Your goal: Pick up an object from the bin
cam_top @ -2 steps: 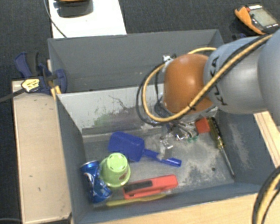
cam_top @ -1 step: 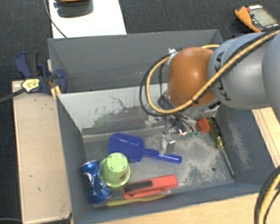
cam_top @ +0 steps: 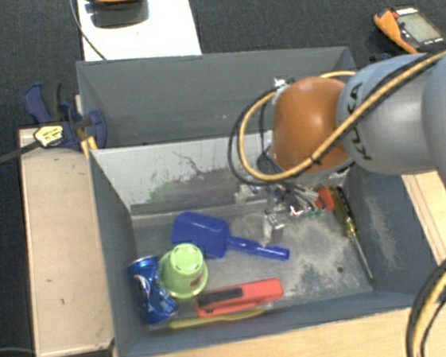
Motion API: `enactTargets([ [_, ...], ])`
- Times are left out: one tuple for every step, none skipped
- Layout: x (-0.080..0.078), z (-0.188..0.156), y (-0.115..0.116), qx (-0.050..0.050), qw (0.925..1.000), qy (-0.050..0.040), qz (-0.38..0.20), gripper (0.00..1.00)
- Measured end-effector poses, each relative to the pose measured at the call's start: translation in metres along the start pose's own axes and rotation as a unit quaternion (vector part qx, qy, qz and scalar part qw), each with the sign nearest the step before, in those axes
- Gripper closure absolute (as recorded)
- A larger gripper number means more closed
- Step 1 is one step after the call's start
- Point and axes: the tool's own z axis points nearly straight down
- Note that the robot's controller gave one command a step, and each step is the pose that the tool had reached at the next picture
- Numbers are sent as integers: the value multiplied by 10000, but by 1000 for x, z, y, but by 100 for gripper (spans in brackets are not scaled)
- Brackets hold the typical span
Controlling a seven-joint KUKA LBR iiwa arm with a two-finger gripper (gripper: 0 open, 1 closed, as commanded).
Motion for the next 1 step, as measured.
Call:
enactTargets([
  [17,-15,0,-5,9998,-5,193,100],
])
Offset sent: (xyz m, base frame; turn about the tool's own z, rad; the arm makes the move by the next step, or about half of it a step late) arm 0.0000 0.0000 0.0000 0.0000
